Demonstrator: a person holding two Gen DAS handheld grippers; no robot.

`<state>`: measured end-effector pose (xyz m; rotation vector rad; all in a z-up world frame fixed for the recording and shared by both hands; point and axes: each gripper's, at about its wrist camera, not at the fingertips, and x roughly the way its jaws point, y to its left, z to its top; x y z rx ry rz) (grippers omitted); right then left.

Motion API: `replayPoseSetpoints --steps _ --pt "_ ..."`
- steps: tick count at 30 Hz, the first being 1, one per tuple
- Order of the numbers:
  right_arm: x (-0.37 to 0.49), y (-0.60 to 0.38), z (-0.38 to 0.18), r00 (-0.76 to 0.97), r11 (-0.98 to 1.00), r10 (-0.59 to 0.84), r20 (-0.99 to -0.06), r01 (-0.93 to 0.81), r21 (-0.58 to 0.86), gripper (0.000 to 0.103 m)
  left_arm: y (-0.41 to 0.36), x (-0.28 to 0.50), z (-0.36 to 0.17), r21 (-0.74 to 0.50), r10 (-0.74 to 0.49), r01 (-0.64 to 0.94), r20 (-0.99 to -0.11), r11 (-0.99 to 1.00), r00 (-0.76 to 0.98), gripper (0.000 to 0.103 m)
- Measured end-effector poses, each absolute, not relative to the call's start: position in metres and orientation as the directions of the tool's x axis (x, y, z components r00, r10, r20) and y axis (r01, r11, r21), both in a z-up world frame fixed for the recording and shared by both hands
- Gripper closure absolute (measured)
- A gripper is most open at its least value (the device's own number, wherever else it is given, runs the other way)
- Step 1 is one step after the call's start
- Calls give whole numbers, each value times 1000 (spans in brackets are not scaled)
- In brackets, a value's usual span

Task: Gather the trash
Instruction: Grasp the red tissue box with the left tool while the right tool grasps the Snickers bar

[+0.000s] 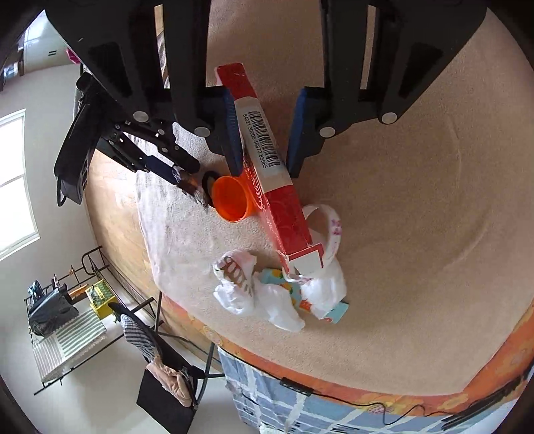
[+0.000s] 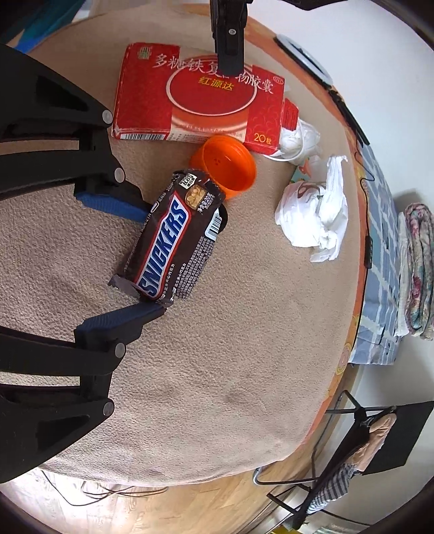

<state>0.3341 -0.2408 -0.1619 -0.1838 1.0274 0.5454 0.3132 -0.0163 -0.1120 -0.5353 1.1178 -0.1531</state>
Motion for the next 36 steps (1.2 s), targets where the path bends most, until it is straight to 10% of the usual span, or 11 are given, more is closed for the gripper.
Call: replayPoseSetpoints --steps 13,16,36 --pt "347 -241 -155 400 852 360 -843 -509 123 68 -40 317 -124 -421 -334 -139 -847 896 414 77" --pt "351 -241 -154 399 854 361 -843 -505 127 95 -38 313 -121 -415 -328 -135 -846 900 421 80" --pt "277 -255 -117 407 840 488 -772 -461 288 97 18 223 -80 -420 -308 -143 -821 896 481 87"
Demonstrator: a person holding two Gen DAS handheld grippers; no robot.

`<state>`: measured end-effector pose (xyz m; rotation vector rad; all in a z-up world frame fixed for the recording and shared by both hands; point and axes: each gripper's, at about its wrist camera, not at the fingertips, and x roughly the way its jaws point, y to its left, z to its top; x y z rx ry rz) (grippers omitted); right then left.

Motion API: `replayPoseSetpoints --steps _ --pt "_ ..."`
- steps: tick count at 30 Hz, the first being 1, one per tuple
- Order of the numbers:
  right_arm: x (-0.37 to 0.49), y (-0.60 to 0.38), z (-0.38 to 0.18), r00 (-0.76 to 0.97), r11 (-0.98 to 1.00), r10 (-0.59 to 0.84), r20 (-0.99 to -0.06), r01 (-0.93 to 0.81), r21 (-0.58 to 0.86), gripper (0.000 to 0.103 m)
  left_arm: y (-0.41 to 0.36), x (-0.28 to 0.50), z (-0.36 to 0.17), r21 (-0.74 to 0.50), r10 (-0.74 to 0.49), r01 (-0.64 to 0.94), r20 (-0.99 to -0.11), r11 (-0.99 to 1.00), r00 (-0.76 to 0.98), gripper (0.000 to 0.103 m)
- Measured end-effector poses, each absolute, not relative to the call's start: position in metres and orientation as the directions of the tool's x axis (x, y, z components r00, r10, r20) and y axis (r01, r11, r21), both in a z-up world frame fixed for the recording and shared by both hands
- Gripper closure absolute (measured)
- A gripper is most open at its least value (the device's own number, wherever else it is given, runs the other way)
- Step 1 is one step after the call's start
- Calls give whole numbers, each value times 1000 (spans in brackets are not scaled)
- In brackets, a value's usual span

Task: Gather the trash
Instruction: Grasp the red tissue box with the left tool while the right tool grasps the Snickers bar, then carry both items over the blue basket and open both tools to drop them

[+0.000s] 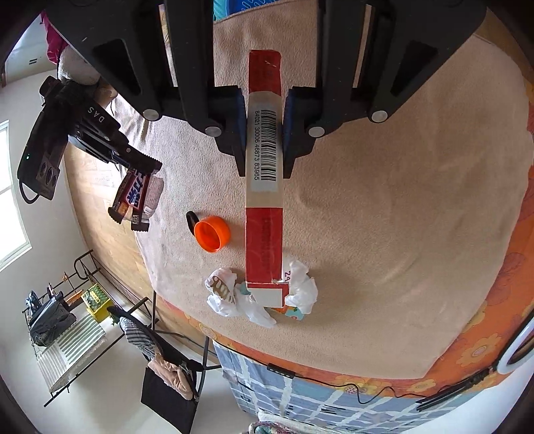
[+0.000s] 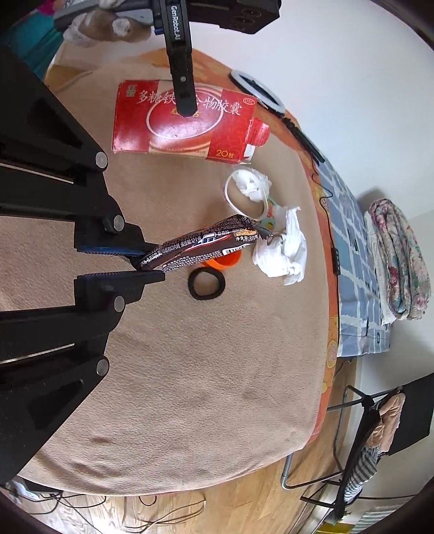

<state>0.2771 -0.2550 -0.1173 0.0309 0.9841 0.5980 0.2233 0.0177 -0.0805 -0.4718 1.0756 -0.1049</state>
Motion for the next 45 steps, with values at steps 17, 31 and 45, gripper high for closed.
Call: replayPoseSetpoints --steps 17,31,45 --pt "157 -226 -93 327 767 566 -757 -546 337 97 35 99 -55 -380 -266 -136 -822 915 504 87" --pt "69 -207 -113 254 733 573 -779 -584 348 96 31 23 -76 -360 -264 -132 -846 923 464 87" --pt "28 -201 -158 182 742 529 -829 -574 347 96 32 -12 -117 -372 -282 -181 -878 910 387 87"
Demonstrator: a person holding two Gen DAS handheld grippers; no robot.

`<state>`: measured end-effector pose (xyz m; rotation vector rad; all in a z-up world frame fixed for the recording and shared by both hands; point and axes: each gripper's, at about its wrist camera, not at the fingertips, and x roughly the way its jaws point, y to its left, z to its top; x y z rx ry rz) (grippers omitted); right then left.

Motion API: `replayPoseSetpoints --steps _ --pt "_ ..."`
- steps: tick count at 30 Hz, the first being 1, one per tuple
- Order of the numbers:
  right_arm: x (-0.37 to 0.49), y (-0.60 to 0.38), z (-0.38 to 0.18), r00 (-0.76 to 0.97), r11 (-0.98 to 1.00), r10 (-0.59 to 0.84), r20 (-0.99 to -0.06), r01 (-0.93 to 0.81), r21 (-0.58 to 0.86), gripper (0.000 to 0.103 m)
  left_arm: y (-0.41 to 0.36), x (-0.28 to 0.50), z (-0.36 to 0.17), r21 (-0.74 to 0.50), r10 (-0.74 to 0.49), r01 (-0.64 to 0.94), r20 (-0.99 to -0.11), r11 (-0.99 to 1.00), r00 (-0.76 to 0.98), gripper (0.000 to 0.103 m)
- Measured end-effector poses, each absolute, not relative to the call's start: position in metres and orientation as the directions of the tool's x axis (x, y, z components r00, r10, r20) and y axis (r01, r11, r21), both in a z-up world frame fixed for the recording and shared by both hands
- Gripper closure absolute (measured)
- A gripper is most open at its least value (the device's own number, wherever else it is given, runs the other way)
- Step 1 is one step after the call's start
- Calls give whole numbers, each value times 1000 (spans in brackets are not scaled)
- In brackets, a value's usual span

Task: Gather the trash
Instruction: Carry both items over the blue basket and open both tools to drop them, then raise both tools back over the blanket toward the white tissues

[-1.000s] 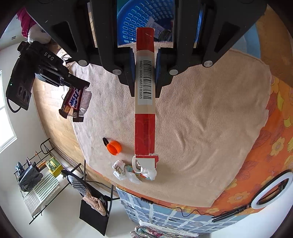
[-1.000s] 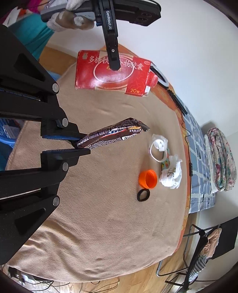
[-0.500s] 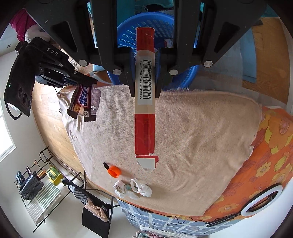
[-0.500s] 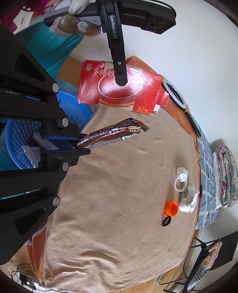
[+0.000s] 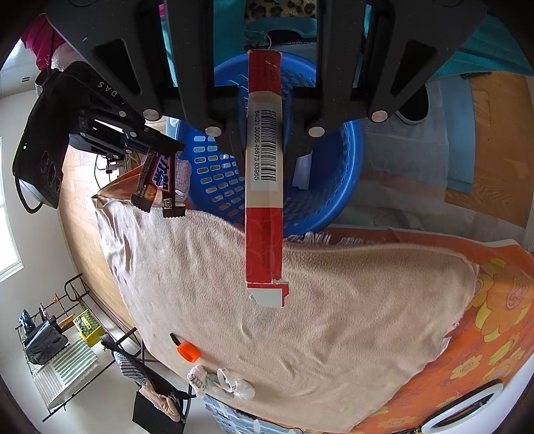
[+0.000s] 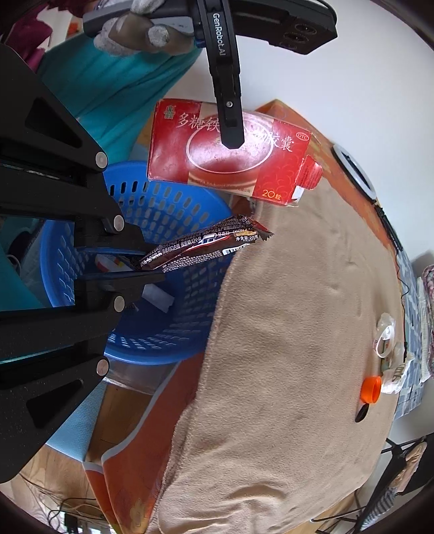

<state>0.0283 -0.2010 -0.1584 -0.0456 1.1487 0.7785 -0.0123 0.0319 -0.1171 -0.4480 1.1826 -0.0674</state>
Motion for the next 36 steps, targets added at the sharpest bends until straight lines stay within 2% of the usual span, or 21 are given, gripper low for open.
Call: replayPoseSetpoints --steps 16,19,21,23,25,30,34,35,36 --pt "12 -190 -179 165 760 476 -864 -572 309 96 34 -17 -150 -342 -268 -215 -911 915 313 85" --pt "13 -189 -178 168 763 464 -870 -574 296 94 33 -17 -153 -333 -261 -218 -916 917 304 79" --pt "14 -188 -179 171 770 453 -875 -570 287 88 34 -18 -152 -330 -256 -220 -917 918 305 73" --pt "13 -190 -180 175 775 449 -876 -565 285 70 36 -18 -153 -328 -253 -224 -918 918 306 68" --pt "13 -190 -180 182 778 451 -874 -561 285 62 37 -18 -152 -324 -247 -228 -918 918 310 63" --pt "14 -191 -181 189 788 433 -881 -554 268 59 39 -18 -151 -317 -237 -232 -919 920 315 63" --pt "13 -196 -178 206 797 426 -881 -547 258 46 40 -17 -149 -311 -230 -231 -919 922 319 63" --pt "14 -197 -178 211 799 424 -881 -545 254 45 40 -17 -148 -309 -228 -230 -919 923 320 62" --pt "14 -197 -177 216 802 420 -881 -543 249 45 39 -16 -147 -308 -227 -229 -919 924 321 56"
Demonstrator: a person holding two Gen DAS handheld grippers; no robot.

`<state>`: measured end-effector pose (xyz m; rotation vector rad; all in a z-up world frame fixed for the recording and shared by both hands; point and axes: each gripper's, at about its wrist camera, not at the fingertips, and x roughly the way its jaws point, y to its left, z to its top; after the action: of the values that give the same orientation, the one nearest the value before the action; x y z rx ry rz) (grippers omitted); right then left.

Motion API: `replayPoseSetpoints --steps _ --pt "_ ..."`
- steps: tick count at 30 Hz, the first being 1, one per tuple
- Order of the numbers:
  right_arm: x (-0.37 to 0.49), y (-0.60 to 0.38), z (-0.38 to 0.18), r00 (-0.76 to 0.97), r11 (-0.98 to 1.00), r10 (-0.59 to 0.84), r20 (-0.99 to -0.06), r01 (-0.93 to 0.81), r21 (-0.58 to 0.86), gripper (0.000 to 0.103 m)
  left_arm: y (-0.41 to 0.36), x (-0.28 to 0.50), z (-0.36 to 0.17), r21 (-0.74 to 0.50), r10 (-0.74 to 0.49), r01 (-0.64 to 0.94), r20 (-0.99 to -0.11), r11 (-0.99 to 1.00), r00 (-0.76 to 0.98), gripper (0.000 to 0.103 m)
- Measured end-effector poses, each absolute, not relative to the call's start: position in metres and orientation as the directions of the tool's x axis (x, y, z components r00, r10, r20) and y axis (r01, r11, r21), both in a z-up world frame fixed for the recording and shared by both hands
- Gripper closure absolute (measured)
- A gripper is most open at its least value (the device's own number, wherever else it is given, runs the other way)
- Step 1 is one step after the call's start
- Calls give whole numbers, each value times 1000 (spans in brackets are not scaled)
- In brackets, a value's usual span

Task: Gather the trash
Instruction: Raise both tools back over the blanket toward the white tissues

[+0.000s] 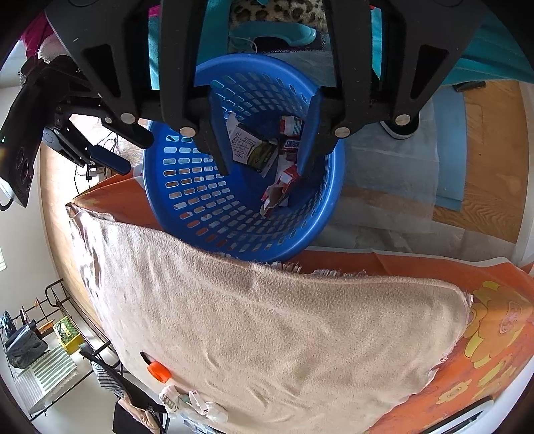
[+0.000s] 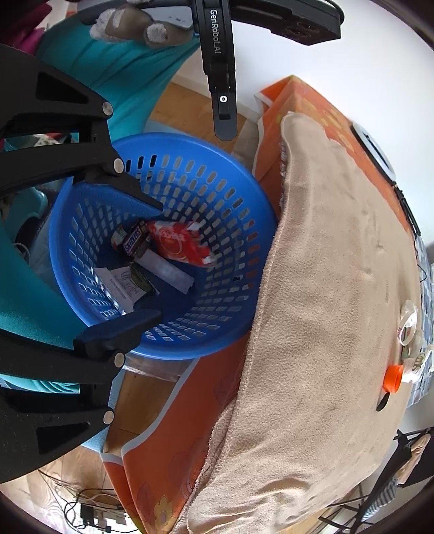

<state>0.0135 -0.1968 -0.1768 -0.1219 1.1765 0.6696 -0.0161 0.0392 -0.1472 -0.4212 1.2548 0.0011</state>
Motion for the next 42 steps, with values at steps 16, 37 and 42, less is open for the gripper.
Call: replayPoseSetpoints --steps 16,37,42 --pt "29 -209 -165 303 862 341 -890 -479 167 34 33 7 -126 -264 -183 -180 -911 948 370 40" --pt "94 -248 -127 450 915 336 -828 -365 173 30 46 88 -94 -281 -186 -154 -873 947 450 30" --pt "112 -250 -119 471 912 349 -810 -368 180 30 52 114 -84 -278 -177 -148 -861 949 477 30"
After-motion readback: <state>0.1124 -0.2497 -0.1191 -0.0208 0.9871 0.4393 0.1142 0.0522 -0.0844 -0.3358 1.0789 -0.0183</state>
